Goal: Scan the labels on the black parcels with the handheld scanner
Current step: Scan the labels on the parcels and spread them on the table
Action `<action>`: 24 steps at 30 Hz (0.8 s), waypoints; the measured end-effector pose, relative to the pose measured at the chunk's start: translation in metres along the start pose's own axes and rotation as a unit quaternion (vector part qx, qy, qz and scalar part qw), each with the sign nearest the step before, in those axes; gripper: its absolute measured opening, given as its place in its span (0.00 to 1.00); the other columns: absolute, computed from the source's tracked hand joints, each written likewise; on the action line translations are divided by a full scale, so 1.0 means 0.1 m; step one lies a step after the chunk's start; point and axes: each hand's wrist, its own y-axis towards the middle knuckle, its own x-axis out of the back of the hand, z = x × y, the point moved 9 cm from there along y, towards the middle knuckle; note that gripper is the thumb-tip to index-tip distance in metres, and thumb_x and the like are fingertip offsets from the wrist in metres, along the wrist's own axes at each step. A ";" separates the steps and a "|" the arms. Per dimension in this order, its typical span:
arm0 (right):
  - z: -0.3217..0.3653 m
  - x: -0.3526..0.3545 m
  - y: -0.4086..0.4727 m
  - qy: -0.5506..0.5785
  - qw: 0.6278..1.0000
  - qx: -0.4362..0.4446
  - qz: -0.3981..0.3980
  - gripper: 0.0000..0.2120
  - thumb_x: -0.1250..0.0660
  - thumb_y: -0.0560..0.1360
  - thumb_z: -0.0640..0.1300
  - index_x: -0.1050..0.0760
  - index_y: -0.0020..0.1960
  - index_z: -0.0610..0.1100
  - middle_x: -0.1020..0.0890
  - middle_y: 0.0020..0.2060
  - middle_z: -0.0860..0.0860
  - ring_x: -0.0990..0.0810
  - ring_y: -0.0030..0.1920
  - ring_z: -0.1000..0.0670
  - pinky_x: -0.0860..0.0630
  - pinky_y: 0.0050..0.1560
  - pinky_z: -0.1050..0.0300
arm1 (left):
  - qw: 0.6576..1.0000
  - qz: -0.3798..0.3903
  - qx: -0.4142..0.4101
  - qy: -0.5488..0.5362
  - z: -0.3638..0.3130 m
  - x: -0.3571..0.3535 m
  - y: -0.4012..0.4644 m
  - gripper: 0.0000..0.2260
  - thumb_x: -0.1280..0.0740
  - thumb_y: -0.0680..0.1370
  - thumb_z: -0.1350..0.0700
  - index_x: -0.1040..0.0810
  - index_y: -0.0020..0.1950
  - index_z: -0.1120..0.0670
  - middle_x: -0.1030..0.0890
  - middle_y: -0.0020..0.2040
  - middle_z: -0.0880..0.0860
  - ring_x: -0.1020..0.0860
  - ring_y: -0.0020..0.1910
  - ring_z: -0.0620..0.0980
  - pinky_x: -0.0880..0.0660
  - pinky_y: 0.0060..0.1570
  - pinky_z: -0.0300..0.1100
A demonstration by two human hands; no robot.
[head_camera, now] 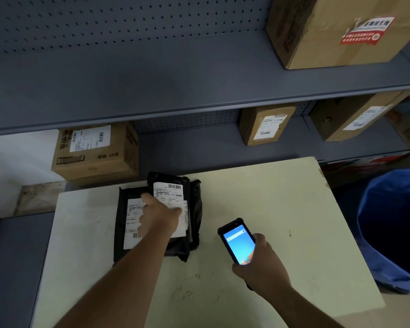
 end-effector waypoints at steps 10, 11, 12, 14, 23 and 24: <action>0.07 0.17 -0.04 -0.039 0.997 0.022 0.065 0.32 0.23 0.63 0.50 0.34 0.63 0.51 0.23 0.49 0.53 0.18 0.45 0.48 0.25 0.34 0.58 | 0.985 0.090 0.008 -0.147 -0.04 0.05 0.05 0.20 0.22 0.72 0.51 0.17 0.61 0.57 0.13 0.55 0.56 0.15 0.51 0.57 0.18 0.55 0.53; 0.11 0.20 -0.05 -0.049 0.996 0.029 0.071 0.32 0.23 0.64 0.50 0.34 0.63 0.51 0.23 0.49 0.53 0.19 0.47 0.49 0.26 0.34 0.59 | 0.983 0.103 0.002 -0.149 -0.05 0.05 0.03 0.17 0.22 0.73 0.51 0.16 0.59 0.55 0.13 0.54 0.55 0.15 0.51 0.57 0.18 0.55 0.52; 0.16 0.23 -0.07 -0.059 0.995 0.038 0.076 0.31 0.23 0.65 0.50 0.34 0.63 0.51 0.23 0.49 0.53 0.19 0.47 0.49 0.27 0.35 0.59 | 0.981 0.114 -0.003 -0.155 -0.05 0.06 0.01 0.16 0.22 0.73 0.51 0.15 0.59 0.54 0.12 0.53 0.54 0.15 0.51 0.56 0.18 0.54 0.51; 0.27 0.30 -0.10 -0.070 0.993 0.054 0.084 0.30 0.23 0.65 0.51 0.33 0.61 0.50 0.22 0.48 0.52 0.20 0.46 0.49 0.26 0.35 0.58 | 0.977 0.128 -0.016 -0.172 -0.08 0.09 -0.02 0.16 0.22 0.74 0.51 0.15 0.59 0.53 0.12 0.53 0.53 0.14 0.51 0.55 0.19 0.53 0.49; 0.81 0.64 -0.44 -0.123 0.980 0.108 0.114 0.24 0.22 0.64 0.54 0.34 0.48 0.50 0.22 0.47 0.52 0.19 0.46 0.49 0.26 0.39 0.55 | 0.965 0.103 -0.097 -0.220 -0.40 0.57 -0.25 0.26 0.22 0.70 0.49 0.21 0.67 0.51 0.14 0.57 0.50 0.15 0.53 0.52 0.19 0.56 0.51; 0.88 0.69 -0.50 -0.125 0.979 0.112 0.114 0.24 0.22 0.63 0.55 0.33 0.47 0.51 0.21 0.47 0.52 0.18 0.47 0.48 0.26 0.39 0.55 | 0.963 0.100 -0.104 -0.228 -0.42 0.63 -0.28 0.26 0.22 0.70 0.50 0.21 0.67 0.51 0.13 0.57 0.50 0.14 0.53 0.52 0.18 0.55 0.50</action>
